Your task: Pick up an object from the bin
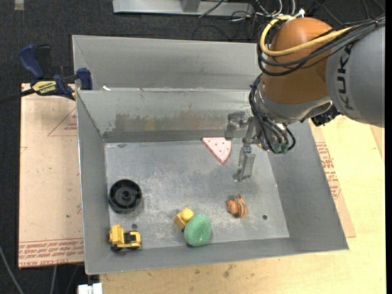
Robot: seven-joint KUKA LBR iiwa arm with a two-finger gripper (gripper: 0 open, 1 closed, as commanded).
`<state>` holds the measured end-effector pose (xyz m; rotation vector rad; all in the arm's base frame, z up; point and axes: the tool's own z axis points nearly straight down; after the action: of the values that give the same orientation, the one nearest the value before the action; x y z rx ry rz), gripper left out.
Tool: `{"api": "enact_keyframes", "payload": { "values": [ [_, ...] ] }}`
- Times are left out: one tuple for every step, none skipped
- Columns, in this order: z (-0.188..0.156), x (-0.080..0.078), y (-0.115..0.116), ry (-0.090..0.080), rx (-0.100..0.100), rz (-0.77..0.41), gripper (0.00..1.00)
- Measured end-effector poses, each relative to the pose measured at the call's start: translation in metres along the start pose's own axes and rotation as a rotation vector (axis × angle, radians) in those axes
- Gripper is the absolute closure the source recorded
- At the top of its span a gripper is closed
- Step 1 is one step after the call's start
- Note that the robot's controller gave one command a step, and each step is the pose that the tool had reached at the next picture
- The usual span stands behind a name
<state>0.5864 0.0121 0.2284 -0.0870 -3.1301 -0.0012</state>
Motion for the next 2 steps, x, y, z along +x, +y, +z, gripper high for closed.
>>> {"api": "enact_keyframes", "payload": {
  "values": [
    [-0.015,0.029,-0.023,-0.027,-0.001,0.003,0.00],
    [0.050,0.044,-0.033,-0.015,0.001,-0.060,0.00]
  ]
}}
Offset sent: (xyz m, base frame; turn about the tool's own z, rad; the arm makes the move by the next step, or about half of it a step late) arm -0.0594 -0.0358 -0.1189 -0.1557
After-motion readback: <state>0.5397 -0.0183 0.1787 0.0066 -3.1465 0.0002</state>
